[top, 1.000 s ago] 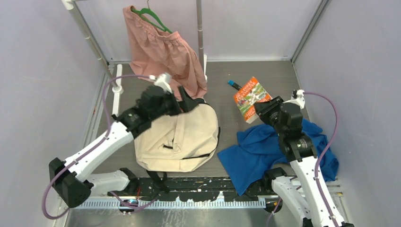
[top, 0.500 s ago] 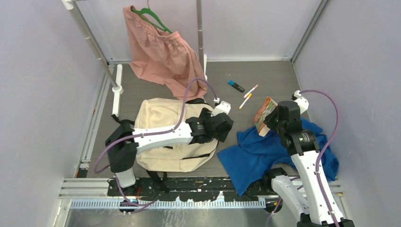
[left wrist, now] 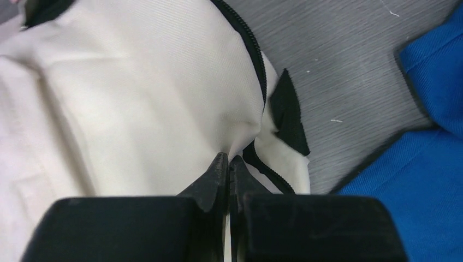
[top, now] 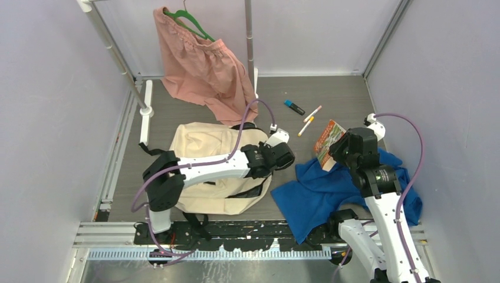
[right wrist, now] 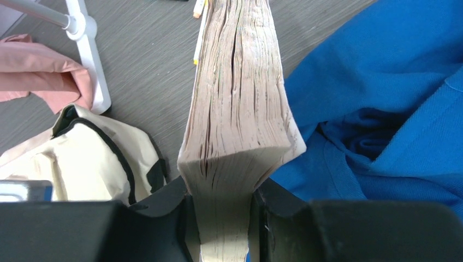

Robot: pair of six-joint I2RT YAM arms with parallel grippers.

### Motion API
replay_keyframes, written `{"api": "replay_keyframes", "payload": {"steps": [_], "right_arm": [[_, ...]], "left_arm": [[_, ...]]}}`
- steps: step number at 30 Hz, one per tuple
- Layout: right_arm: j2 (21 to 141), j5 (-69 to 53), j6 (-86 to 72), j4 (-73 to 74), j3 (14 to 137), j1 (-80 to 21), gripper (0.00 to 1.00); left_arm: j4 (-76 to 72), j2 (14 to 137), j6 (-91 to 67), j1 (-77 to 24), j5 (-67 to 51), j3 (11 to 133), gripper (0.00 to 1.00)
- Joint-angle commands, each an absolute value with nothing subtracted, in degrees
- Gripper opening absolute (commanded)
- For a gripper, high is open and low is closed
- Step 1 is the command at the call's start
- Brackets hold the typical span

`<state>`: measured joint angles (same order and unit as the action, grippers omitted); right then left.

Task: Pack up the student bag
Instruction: Place the book in the student bag.

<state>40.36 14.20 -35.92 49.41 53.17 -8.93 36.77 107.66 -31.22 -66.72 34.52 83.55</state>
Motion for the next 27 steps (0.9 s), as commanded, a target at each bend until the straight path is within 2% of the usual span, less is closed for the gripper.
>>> {"api": "replay_keyframes", "payload": {"steps": [1,6,10,13,15,17,20,23,27], "right_arm": [[39.51,8.3,-33.2,44.1,58.5,-8.8,0.01],[38.38,-12.66,-32.12,38.87,59.22,-8.81,0.01],[39.96,-29.85,-34.85,32.75,58.55,-8.79,0.01],[42.16,-37.35,-36.85,29.37,57.75,-8.81,0.01],[43.25,-40.82,-41.26,23.69,55.26,-8.84,0.01],[44.09,-43.74,-51.86,11.99,50.31,-8.9,0.01],[46.11,-43.53,-62.78,-2.77,43.69,-10.27,0.01],[47.63,-38.02,-62.96,-3.64,41.9,-14.89,0.01],[53.31,-27.43,-58.44,-0.88,42.9,-26.73,0.01]], "left_arm": [[41.78,96.76,-31.6,-65.72,39.7,85.91,0.0],[34.79,77.84,-29.84,-56.64,24.29,78.32,0.0],[29.09,65.97,-32.96,-41.93,6.15,70.82,0.0],[26.33,60.77,-36.71,-34.03,-6.91,67.72,0.0],[24.78,59.1,-37.86,-32.17,-10.35,66.79,0.0],[23.55,58.71,-38.48,-32.08,-11.62,66.23,0.0],[21.94,59.74,-39.69,-32.08,-12.91,65.75,0.0],[19.91,60.6,-41.03,-32.08,-14.72,65.65,0.0],[19.09,60.59,-41.37,-32.02,-15.03,66.64,0.0]]}}
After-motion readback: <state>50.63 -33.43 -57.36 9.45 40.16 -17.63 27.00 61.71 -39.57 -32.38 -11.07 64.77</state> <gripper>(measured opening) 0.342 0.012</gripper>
